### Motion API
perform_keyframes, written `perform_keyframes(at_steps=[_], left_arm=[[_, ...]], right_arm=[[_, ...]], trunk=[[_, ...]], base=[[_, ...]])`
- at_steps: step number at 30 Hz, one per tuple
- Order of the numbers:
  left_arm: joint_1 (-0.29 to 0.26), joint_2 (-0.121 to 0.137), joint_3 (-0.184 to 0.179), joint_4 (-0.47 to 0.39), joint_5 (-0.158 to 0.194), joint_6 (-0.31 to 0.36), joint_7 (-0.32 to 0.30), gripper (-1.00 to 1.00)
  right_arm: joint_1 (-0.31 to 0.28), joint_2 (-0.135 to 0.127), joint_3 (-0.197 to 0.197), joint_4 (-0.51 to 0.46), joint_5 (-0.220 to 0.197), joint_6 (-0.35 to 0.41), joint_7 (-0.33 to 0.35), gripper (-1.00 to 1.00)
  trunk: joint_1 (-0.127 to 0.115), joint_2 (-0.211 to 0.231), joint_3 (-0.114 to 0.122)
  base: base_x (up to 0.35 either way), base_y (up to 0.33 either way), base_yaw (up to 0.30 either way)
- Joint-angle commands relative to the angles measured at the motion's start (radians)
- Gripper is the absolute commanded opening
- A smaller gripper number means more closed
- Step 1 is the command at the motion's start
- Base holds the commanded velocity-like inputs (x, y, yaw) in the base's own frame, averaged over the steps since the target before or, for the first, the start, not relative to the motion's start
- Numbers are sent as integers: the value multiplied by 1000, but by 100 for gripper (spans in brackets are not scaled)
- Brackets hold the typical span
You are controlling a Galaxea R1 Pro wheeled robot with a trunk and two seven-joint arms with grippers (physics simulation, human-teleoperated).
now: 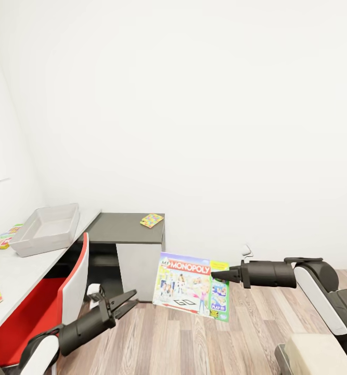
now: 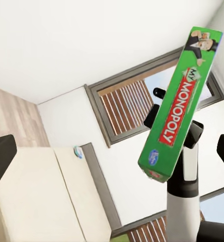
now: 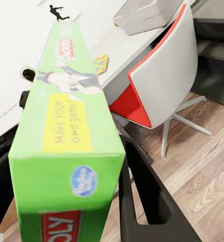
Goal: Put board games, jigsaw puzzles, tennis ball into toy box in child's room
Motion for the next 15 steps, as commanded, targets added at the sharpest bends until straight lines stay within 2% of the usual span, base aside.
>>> perform_keyframes(at_steps=[1, 8, 15], left_arm=[[-3, 0, -2, -3, 6, 5, 0, 100], [-12, -5, -8, -19, 6, 5, -1, 100], [-21, -8, -11, -23, 6, 6, 0, 100]], right_arm=[[-1, 0, 2, 0, 1, 3, 3, -100], [-1, 1, 40, 0, 1, 3, 3, -100], [-2, 3, 58, -1, 1, 3, 3, -100]], trunk=[[0, -1, 0], [0, -1, 0], [0, -1, 0]], base=[[0, 0, 0], [0, 0, 0], [0, 0, 0]])
